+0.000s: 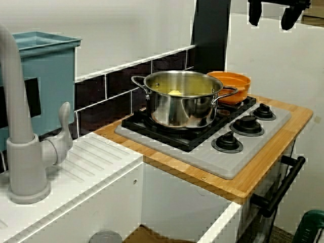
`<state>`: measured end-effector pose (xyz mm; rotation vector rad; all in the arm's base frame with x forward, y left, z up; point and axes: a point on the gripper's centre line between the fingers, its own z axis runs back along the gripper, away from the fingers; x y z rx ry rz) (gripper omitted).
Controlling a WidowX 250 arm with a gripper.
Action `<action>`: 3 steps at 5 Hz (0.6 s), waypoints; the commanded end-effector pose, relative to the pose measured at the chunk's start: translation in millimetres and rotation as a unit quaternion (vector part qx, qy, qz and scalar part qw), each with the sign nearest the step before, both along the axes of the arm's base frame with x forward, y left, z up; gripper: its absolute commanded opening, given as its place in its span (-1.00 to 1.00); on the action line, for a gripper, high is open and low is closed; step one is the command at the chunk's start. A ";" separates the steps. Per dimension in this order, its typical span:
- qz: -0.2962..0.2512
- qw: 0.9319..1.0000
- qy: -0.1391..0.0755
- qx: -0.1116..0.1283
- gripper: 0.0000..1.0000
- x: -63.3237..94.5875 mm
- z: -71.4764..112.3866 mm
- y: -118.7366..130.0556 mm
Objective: Lift pot from stove
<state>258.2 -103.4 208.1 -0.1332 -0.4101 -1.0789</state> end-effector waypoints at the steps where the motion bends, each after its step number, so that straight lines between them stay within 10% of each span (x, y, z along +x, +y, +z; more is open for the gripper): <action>1: 0.000 1.000 0.000 0.000 1.00 0.0 0.0 0.0; 3: 0.015 0.999 0.043 0.009 1.00 -7.3 -7.7 -22.2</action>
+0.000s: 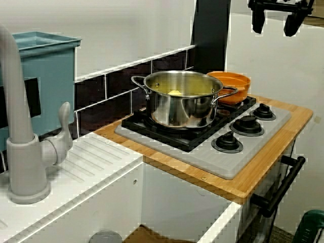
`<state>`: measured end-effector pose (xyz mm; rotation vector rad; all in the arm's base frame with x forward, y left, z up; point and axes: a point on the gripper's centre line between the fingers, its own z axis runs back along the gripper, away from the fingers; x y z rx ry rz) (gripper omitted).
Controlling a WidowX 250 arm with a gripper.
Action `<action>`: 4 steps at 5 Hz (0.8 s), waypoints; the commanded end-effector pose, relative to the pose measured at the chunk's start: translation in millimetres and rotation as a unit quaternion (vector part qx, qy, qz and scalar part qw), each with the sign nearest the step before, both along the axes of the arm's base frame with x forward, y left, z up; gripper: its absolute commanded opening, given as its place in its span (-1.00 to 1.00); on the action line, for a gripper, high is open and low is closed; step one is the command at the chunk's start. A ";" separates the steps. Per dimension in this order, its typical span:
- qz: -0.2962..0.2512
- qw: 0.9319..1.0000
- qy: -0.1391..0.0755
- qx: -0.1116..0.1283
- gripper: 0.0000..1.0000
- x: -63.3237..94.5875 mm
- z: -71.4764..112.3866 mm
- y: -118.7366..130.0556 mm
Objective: Lift pot from stove
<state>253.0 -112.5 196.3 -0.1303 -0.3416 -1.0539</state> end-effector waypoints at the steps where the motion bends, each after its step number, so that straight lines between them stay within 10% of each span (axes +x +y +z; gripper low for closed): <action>1: -0.012 0.999 0.051 -0.006 1.00 -2.8 -4.9 -30.5; 2: 0.054 0.998 0.005 0.025 1.00 -4.2 -16.3 -37.1; 3: 0.128 0.988 0.002 0.082 1.00 3.6 -28.6 -41.0; 4: 0.197 0.976 0.035 0.086 1.00 14.5 -38.5 -39.8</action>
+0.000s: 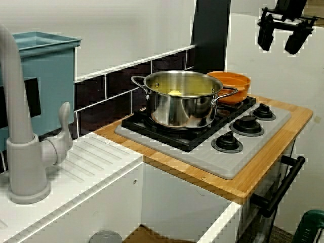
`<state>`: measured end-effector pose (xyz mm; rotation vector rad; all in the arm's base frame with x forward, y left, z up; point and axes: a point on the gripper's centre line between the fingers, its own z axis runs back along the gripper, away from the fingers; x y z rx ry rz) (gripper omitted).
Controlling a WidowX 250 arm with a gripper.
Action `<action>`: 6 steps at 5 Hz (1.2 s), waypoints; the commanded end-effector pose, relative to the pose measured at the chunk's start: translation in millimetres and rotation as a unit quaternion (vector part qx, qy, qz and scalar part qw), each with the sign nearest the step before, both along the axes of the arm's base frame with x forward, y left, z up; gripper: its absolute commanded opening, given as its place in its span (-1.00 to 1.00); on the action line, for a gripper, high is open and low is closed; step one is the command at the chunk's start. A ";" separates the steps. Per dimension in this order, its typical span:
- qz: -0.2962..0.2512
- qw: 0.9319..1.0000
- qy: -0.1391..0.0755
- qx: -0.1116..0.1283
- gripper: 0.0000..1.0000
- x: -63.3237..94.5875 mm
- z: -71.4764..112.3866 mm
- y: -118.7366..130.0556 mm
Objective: Lift pot from stove
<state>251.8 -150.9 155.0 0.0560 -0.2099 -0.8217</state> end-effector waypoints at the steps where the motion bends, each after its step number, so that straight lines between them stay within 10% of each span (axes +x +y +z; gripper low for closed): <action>1: 0.115 0.993 0.030 -0.027 1.00 25.2 0.3 -1.0; 3: 0.078 0.994 -0.030 -0.076 1.00 27.7 6.9 -11.6; 6: 0.057 0.992 -0.081 -0.077 1.00 35.9 -0.8 -25.4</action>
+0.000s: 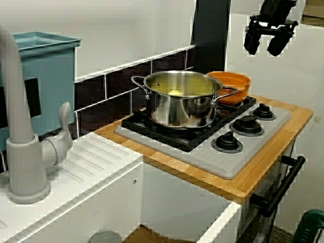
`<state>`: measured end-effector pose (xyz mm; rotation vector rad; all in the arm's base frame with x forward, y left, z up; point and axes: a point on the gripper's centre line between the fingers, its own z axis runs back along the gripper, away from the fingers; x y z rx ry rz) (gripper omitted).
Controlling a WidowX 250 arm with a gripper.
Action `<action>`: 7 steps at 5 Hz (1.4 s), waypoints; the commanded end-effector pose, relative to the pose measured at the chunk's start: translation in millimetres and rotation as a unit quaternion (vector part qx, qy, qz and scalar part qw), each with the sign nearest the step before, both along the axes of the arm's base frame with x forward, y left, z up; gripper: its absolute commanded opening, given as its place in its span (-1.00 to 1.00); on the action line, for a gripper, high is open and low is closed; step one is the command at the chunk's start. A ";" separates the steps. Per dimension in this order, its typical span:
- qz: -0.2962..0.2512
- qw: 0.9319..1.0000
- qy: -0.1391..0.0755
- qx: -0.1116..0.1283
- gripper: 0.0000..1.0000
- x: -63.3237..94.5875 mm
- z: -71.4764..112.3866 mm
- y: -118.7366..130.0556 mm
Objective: Lift pot from stove
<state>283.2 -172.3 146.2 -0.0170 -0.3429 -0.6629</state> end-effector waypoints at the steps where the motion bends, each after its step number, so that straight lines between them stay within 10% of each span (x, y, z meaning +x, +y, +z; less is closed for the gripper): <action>1: -0.015 0.999 -0.041 -0.001 1.00 7.4 2.9 -5.1; 7: -0.022 0.997 -0.041 0.060 1.00 20.8 -59.6 10.1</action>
